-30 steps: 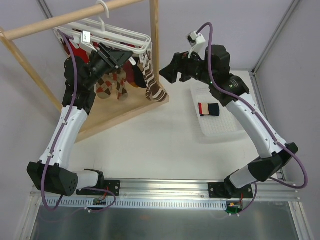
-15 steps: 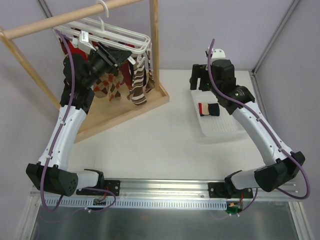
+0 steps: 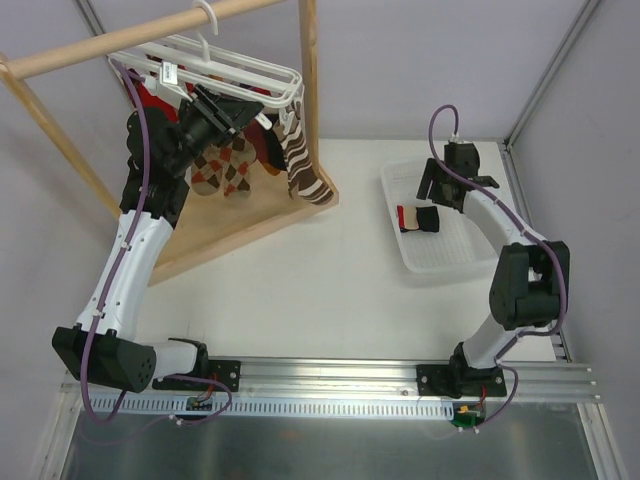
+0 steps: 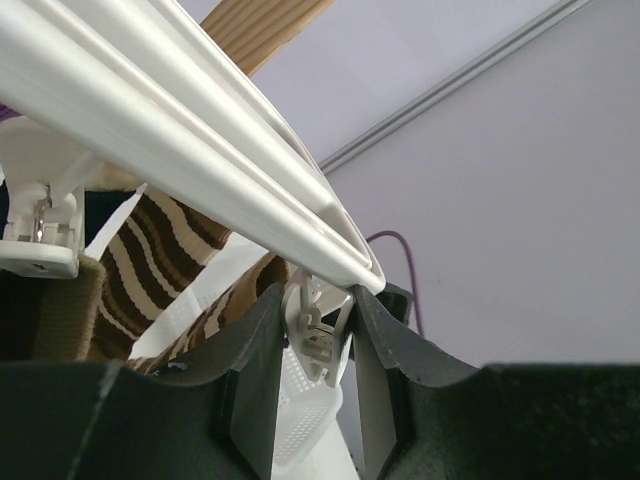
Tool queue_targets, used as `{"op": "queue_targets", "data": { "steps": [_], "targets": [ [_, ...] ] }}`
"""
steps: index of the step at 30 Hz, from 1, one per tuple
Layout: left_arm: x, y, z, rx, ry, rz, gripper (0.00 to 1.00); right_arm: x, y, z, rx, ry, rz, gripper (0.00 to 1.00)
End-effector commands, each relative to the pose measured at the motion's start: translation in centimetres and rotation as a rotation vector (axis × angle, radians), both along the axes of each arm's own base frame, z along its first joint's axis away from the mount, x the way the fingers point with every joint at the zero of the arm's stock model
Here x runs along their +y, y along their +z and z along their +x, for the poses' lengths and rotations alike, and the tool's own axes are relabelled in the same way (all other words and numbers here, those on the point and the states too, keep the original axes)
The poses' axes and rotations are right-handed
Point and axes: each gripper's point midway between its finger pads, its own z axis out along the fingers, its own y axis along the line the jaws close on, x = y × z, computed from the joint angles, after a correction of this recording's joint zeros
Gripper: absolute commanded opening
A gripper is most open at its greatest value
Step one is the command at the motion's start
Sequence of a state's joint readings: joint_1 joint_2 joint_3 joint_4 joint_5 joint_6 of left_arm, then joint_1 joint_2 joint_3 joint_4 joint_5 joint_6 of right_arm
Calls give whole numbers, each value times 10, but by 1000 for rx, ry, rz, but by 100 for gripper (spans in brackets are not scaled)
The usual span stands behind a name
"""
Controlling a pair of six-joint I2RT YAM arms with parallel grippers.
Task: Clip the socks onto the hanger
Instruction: Pick up the sock from the bin.
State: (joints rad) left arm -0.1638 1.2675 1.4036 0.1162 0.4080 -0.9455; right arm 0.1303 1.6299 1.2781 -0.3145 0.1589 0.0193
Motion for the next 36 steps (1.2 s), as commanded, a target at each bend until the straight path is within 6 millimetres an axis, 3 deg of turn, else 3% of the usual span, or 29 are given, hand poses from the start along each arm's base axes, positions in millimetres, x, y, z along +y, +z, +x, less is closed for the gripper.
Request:
{"op": "queue_targets", "data": {
  "steps": [1,6,18,25,27,31,32,34,36],
  "targets": [
    [7,25,-9,-78,31,8,0,3,-9,16,-25,-33,33,73],
    [7,18,-5,-68,31,21,0,-4,-50,16,72,-52,0,70],
    [11,17,-1,-72,66,35,0,15,-82,14,157,52,65,55],
    [14,18,-2,-81,83,41,0,17,-89,17,214,61,59,51],
    [15,17,-2,-80,86,41,0,19,-90,18,225,64,58,43],
    [15,17,-1,-79,86,42,0,11,-85,17,219,37,27,13],
    [15,18,-1,-80,86,42,0,10,-84,13,222,31,23,9],
    [14,20,-1,-86,85,44,0,7,-65,11,178,28,17,1],
    [14,19,1,-84,85,44,0,6,-47,5,139,25,26,1]
  ]
}}
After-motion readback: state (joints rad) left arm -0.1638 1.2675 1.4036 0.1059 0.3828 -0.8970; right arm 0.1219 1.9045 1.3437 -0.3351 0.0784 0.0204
